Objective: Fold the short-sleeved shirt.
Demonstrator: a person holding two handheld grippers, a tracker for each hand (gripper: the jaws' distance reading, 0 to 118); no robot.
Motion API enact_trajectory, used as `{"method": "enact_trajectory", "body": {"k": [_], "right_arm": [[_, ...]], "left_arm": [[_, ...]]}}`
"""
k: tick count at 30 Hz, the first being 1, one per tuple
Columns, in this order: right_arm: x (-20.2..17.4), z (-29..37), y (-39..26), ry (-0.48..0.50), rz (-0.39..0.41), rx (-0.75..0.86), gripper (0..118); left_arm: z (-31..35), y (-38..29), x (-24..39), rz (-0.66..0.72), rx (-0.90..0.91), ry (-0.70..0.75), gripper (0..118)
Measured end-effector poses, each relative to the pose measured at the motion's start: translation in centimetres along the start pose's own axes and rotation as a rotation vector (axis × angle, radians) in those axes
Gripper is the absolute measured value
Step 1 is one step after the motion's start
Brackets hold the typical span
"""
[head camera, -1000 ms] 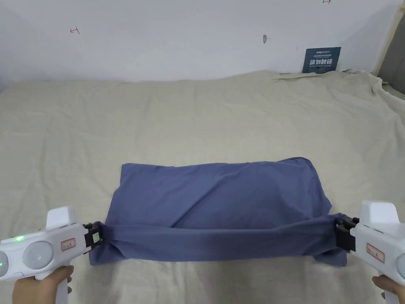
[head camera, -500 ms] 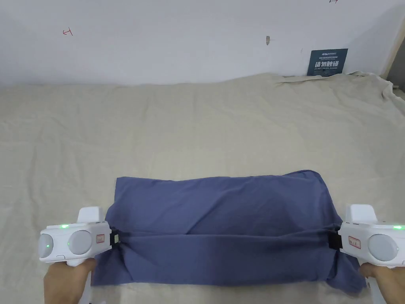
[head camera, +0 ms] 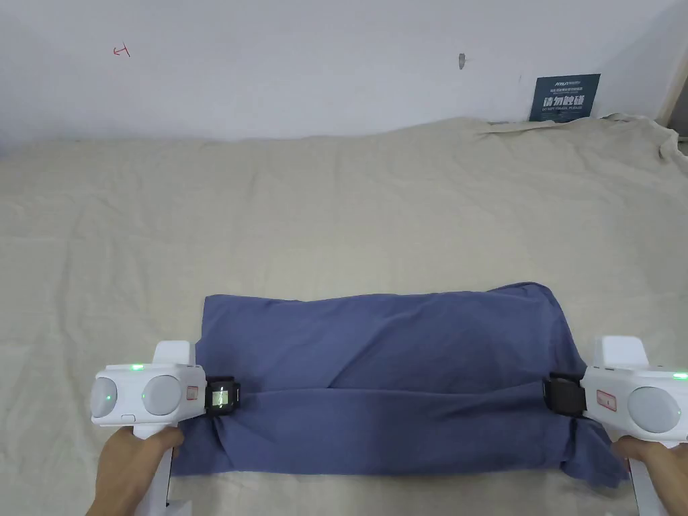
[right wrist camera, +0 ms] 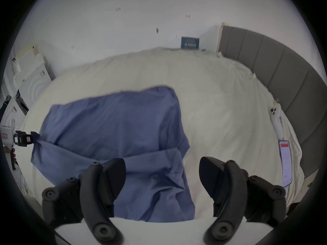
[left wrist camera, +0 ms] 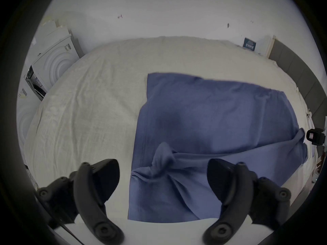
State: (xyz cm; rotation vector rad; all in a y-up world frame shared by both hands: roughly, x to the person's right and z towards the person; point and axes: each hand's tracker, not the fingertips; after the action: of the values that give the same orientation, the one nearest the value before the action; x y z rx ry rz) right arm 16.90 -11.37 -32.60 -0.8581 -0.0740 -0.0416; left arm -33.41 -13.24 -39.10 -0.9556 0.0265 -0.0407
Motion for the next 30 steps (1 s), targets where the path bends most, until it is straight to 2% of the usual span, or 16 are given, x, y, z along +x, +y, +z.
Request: {"method": "enact_trajectory", "body": {"k": [4,9,11,13,14,16,17,18,19,20,22,30], "right_arm": [[0.4,4.4,0.9,0.023,-0.022,0.118,91],[0.2,10.8,0.5,0.051,-0.035,0.249,102],[-0.1,13.1,-0.1,0.05,-0.036,0.277,102],[0.0,14.4,-0.9,0.072,-0.028,0.307,101],[0.0,15.1,-1.4,0.074,-0.028,0.326,100],[-0.3,16.4,-2.4,0.062,-0.028,0.36,84],[-0.3,16.7,-3.0,0.058,-0.022,0.374,73],[-0.4,17.0,-3.4,0.055,-0.016,0.378,49],[-0.5,17.3,-3.7,0.05,-0.007,0.379,27],[-0.6,17.6,-4.3,0.051,-0.004,0.388,11],[-0.8,17.8,-4.9,0.052,-0.002,0.399,0],[-0.9,17.7,-5.6,0.068,0.004,0.403,0]], "left_arm": [[3.8,0.6,-0.1,0.011,0.089,-0.028,106],[8.6,0.1,-0.8,0.054,0.218,-0.048,109],[9.9,-0.5,-1.0,0.056,0.225,-0.055,109],[11.1,-1.3,-1.2,0.051,0.229,-0.066,105],[11.7,-1.8,-1.1,0.047,0.232,-0.064,99],[12.6,-3.0,-1.1,0.041,0.282,-0.067,68],[13.2,-3.8,-1.1,0.028,0.317,-0.072,49],[13.6,-4.5,-1.0,0.017,0.345,-0.08,26],[13.9,-5.1,-0.9,0.013,0.355,-0.075,13],[14.2,-5.8,-0.8,0.013,0.361,-0.075,9],[14.5,-6.7,-0.8,0.015,0.357,-0.084,2],[13.7,-8.3,-0.7,0.007,0.295,-0.084,0]]}}
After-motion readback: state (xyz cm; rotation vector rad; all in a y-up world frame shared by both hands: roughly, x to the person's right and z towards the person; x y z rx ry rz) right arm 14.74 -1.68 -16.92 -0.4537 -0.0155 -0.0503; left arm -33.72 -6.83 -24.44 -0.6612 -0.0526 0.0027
